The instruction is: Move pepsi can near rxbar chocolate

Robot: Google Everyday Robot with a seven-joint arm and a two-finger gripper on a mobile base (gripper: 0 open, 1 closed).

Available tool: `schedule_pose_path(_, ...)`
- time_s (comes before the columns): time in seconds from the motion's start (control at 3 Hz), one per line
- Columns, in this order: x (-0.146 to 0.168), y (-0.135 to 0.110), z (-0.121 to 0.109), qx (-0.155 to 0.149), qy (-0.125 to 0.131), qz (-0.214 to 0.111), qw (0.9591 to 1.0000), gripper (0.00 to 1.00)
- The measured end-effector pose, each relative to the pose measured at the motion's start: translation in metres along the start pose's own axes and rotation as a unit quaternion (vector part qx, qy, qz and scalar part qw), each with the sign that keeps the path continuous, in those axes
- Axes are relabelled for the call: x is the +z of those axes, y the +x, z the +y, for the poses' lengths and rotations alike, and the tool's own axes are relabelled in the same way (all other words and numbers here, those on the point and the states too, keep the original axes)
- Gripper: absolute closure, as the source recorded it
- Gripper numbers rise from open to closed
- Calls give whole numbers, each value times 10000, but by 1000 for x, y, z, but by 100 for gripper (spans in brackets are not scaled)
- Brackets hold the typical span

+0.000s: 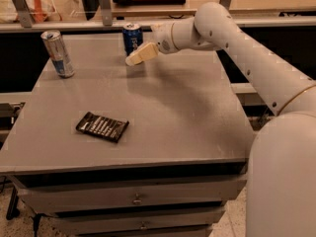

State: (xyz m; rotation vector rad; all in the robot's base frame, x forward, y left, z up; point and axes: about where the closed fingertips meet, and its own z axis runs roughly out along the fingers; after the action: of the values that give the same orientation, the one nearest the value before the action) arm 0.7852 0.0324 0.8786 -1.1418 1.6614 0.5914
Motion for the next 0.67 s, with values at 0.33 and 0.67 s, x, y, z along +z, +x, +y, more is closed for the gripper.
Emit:
schedule_pose_path(0.33, 0, -3, -1, 18, 24, -43, 10000, 18)
schedule_pose_path(0.67, 2, -5, -1, 20, 0, -100, 9999, 41)
